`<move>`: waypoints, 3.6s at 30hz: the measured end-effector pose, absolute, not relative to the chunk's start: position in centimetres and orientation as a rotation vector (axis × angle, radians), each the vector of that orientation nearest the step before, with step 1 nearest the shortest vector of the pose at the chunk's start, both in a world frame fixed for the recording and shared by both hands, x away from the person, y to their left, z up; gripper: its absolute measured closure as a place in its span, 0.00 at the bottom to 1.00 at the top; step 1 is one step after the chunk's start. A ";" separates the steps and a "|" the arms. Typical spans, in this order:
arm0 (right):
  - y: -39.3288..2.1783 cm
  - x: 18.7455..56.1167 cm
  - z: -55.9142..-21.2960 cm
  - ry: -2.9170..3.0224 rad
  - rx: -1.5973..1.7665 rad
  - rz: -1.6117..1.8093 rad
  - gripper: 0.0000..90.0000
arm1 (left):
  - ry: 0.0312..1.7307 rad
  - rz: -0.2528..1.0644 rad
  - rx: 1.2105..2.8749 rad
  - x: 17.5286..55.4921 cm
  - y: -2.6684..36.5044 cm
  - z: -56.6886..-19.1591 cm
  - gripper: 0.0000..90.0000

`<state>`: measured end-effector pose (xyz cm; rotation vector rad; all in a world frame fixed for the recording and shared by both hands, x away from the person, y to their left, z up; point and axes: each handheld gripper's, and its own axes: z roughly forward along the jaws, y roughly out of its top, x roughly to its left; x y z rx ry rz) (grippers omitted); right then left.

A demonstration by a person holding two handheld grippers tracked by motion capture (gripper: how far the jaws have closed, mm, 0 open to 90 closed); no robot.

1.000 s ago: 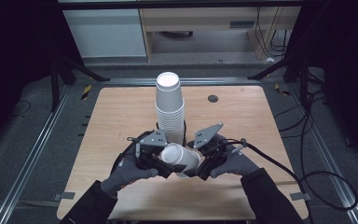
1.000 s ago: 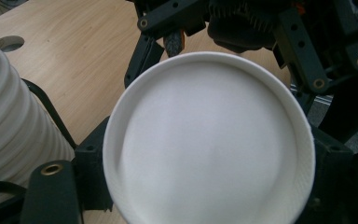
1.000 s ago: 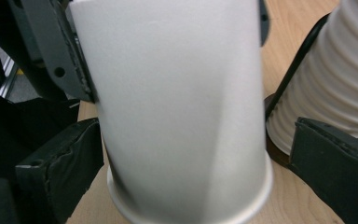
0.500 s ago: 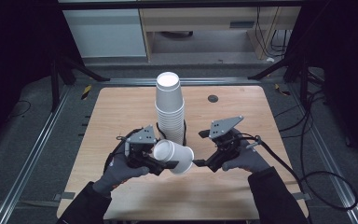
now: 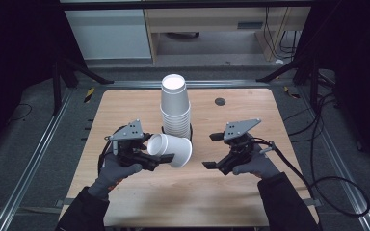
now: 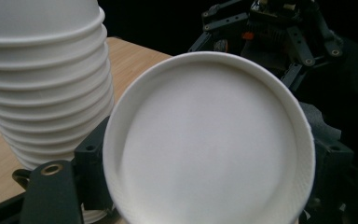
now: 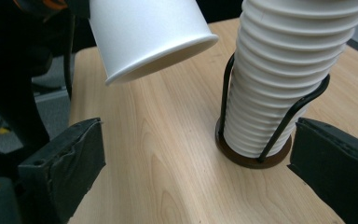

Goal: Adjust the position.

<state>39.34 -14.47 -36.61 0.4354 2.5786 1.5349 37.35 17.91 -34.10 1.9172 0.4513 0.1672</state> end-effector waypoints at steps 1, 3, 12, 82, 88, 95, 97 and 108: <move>-14.6 39.3 -36.7 2.573 0.444 1.551 0.04 | 0.449 0.157 1.914 37.4 17.9 -34.1 0.24; -14.9 39.2 -36.9 2.552 0.463 1.573 0.05 | 0.447 0.161 1.909 37.4 17.7 -34.1 0.24; -16.2 38.7 -37.4 2.472 0.515 1.643 0.10 | 0.432 0.161 1.896 37.5 17.3 -34.3 0.24; -12.8 38.3 -39.4 2.557 0.337 1.903 0.10 | 0.222 0.014 1.837 37.4 13.0 -35.4 0.24; -12.9 38.4 -39.4 2.566 0.338 1.896 0.11 | 0.222 0.014 1.837 37.5 13.0 -35.6 0.24; -12.9 38.6 -39.5 2.581 0.352 1.896 0.11 | 0.240 0.045 1.835 37.3 13.0 -35.5 0.22; -13.0 38.6 -39.6 2.590 0.356 1.885 0.11 | 0.243 0.064 1.820 37.2 13.2 -35.2 0.21; -13.6 38.8 -39.2 2.617 0.346 1.745 0.11 | 0.294 0.079 1.866 37.1 15.7 -34.7 0.19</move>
